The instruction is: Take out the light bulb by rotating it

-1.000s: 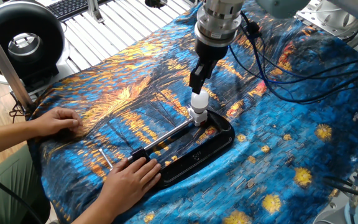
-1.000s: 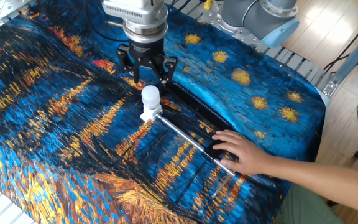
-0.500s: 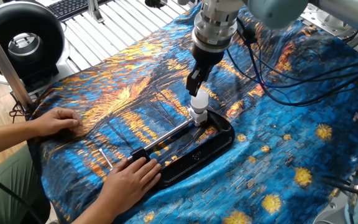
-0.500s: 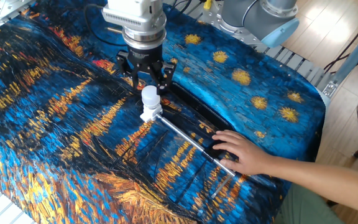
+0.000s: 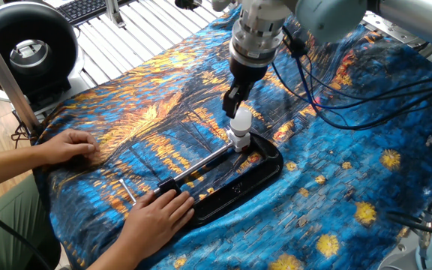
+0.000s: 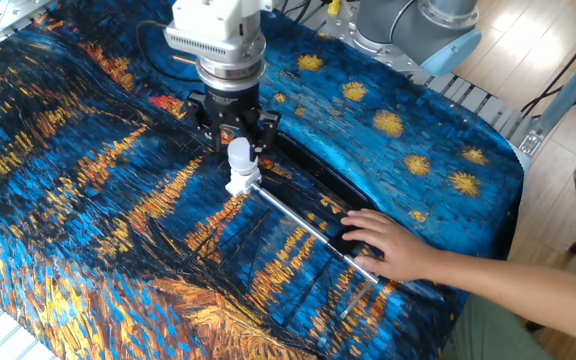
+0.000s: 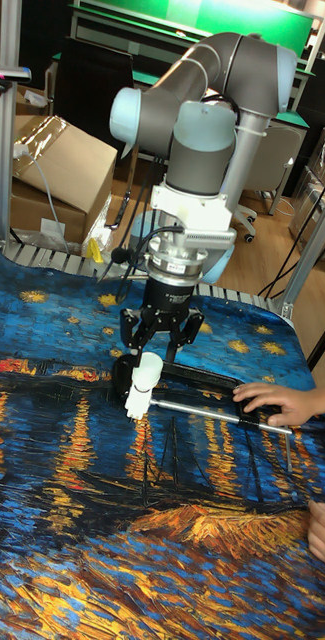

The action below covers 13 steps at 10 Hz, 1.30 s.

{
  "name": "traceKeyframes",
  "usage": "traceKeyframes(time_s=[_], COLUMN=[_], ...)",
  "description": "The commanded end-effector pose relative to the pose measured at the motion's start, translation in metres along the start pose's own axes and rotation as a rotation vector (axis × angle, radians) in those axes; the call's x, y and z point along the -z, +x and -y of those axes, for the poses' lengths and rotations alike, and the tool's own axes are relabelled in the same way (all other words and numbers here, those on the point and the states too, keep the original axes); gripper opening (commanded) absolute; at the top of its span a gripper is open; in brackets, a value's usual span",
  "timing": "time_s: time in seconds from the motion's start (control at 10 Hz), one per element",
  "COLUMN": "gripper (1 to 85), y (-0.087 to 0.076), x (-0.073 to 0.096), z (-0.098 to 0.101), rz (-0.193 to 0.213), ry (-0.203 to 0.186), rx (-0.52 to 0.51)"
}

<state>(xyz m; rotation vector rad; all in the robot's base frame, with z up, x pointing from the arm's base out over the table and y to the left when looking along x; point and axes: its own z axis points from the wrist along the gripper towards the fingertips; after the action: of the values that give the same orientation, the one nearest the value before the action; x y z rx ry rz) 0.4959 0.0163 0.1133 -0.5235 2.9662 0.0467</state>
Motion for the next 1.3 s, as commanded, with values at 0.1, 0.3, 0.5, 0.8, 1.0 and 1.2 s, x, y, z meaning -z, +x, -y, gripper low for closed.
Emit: traceKeyframes(time_s=[0.1,0.3,0.5,0.8,1.0,1.2], gripper=[57.7,57.7,57.7,57.7,57.7,58.0], y=[-0.002,0.003,0.012,0.026,0.022,0.016], x=[-0.003,-0.003,-0.003,-0.002,-0.003,-0.013], z=[0.0,0.001,-0.001,-0.001,0.0,-0.008], rz=[0.008,-0.01,-0.048,-0.099,-0.088,-0.084], ry=[-0.003,-0.001,-0.008,-0.008,0.0,-0.004], rx=[-0.009,-0.013,-0.027,-0.035,-0.05,-0.072])
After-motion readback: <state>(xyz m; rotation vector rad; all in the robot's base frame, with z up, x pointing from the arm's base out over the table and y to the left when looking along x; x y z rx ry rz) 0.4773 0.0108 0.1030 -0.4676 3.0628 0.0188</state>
